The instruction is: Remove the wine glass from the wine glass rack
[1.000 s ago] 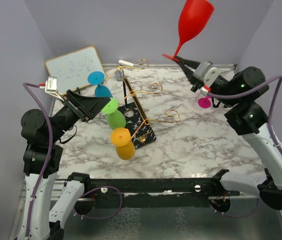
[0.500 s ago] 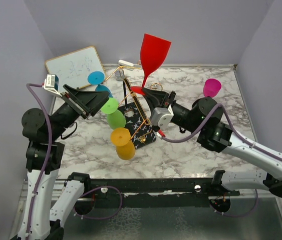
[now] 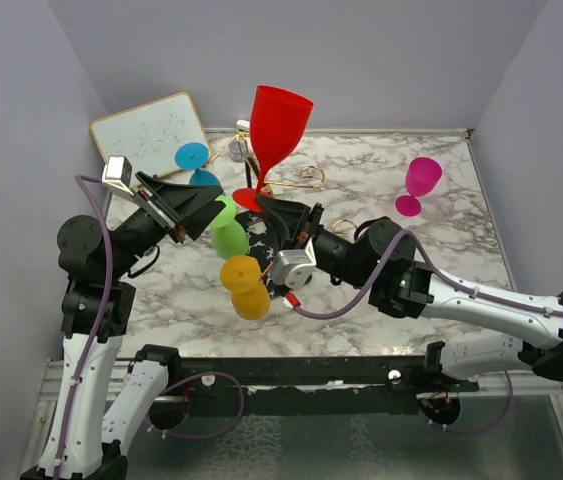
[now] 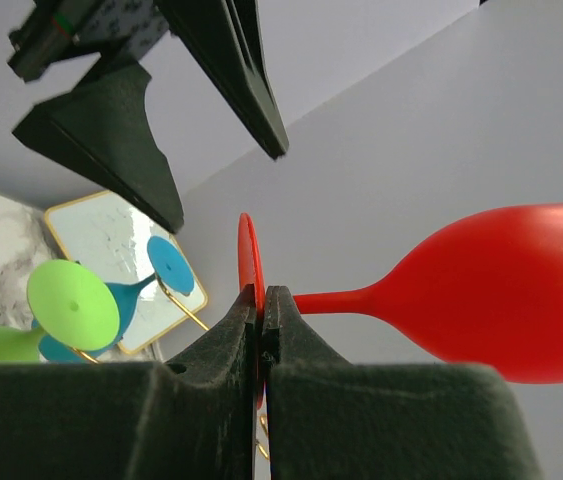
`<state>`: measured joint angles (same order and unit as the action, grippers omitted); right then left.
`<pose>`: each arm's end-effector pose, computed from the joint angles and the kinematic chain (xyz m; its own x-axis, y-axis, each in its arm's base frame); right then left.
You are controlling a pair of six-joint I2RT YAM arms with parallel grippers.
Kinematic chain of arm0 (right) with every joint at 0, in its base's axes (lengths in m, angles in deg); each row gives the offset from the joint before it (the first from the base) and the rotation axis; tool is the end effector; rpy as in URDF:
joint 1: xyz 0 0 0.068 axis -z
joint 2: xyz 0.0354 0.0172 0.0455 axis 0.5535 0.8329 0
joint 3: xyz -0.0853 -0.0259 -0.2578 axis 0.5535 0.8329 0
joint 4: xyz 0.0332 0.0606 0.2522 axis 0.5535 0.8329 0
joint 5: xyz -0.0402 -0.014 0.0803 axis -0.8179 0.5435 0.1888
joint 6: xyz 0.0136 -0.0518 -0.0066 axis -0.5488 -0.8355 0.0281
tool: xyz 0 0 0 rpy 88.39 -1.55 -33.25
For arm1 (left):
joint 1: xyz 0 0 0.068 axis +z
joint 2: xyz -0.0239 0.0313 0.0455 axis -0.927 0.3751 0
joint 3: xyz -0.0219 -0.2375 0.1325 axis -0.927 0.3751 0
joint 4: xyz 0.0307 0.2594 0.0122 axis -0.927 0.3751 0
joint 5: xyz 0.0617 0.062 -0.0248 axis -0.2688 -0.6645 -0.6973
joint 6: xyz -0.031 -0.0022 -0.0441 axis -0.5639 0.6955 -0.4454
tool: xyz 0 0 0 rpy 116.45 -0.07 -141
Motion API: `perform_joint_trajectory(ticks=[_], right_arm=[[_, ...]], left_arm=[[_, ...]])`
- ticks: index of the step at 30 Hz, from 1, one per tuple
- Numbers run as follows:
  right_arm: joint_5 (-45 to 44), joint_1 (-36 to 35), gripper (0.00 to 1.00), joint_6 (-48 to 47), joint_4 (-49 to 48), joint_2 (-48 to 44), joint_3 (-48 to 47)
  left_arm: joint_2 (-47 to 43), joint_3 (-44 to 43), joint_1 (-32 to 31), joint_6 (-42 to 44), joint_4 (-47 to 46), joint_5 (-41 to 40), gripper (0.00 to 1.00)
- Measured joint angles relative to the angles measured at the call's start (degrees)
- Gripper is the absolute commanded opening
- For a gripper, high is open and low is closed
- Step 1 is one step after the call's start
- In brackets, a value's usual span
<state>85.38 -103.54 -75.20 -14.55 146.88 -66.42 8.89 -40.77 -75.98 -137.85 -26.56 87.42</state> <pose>0.0980 0.2634 0.4330 0.8544 -0.2487 -0.4562 -0.3517 0.3695 -0.8601 0.1187 -0.0377 0.4456 -0.6646 -0.7238 -0.1854 0.2565 0.0121 -0.9665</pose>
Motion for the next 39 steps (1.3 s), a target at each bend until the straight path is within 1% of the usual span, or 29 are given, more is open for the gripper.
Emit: perform_joint_trajectory(ticks=[8, 16, 21, 22, 23, 28, 29, 31, 32, 36, 37, 38, 39], right_arm=[[-1.66, -4.15, 0.01, -2.73, -4.85, 2.6, 0.33], [-3.91, -7.02, 0.01, -6.4, -9.81, 5.16, 2.34], [-5.38, -8.0, 0.01, -8.2, -12.13, 6.12, 2.89], [-5.53, -8.15, 0.01, -8.52, -12.44, 6.25, 2.97], [-5.84, -8.28, 0.01, -9.05, -12.7, 6.34, 3.06], [-7.1, -9.22, 0.01, -10.47, -14.95, 6.69, 3.45], [-7.48, -9.35, 0.02, -11.15, -15.08, 6.71, 3.65], [-7.93, -9.6, 0.03, -12.63, -15.58, 6.78, 4.22], [-8.22, -9.73, 0.03, -13.38, -15.74, 6.8, 4.57], [-10.08, -10.38, 0.13, -15.61, -17.03, 6.8, 6.78], [-10.62, -10.56, 0.18, -15.72, -17.25, 6.78, 7.26], [-11.32, -10.8, 0.24, -15.69, -17.42, 6.78, 7.65], [-12.04, -11.08, 0.28, -15.61, -17.55, 6.78, 8.02]], left_arm=[[-0.02, 0.83, 0.0, -1.92, -1.09, 0.94, 0.63], [-0.5, 1.79, 0.0, -3.48, -2.21, 1.55, 0.59], [-0.74, 2.54, 0.0, -3.91, -2.23, 2.32, 0.5], [-0.85, 2.71, 0.0, -3.98, -2.23, 2.36, 0.47], [-0.94, 2.84, 0.0, -3.96, -2.25, 2.38, 0.43], [-1.09, 3.52, 0.0, -4.07, -2.16, 2.84, 0.13], [-1.14, 3.56, 0.0, -4.2, -2.16, 2.95, 0.08], [-1.25, 3.72, 0.0, -4.59, -1.88, 3.08, 0.02], [-1.27, 3.91, 0.0, -4.79, -1.62, 3.17, 0.0], [-1.62, 5.01, 0.0, -5.42, -0.76, 3.87, 0.0], [-1.64, 5.4, 0.0, -5.4, -0.68, 3.98, 0.0], [-1.64, 5.66, 0.0, -5.4, -0.59, 4.04, 0.0], [-1.66, 5.84, 0.0, -5.33, -0.68, 4.09, 0.0]])
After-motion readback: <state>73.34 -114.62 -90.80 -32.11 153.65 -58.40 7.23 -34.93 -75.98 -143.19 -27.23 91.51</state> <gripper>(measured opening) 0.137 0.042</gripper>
